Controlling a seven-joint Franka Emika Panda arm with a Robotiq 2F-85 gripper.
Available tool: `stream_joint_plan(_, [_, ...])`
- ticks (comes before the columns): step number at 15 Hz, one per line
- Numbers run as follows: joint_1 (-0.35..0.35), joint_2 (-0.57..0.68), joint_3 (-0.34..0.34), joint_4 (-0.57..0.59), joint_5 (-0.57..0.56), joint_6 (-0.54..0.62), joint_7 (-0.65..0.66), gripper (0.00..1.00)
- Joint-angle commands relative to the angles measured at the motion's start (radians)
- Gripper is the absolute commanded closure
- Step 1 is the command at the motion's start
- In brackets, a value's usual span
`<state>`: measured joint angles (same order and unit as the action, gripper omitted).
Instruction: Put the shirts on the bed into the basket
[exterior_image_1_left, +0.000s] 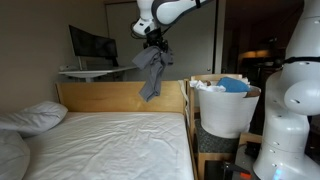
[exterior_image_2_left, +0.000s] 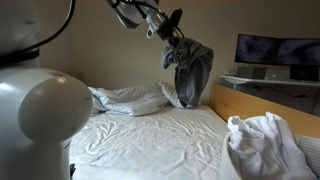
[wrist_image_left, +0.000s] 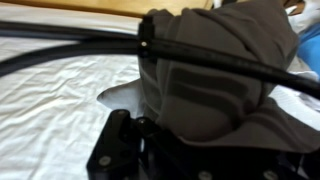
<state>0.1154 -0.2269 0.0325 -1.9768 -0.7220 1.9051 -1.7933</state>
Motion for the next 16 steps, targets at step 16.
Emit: stream_joint_plan(16, [-0.221,-0.07,-0.265,0.211,0.091,-0.2,-0.3,0.97])
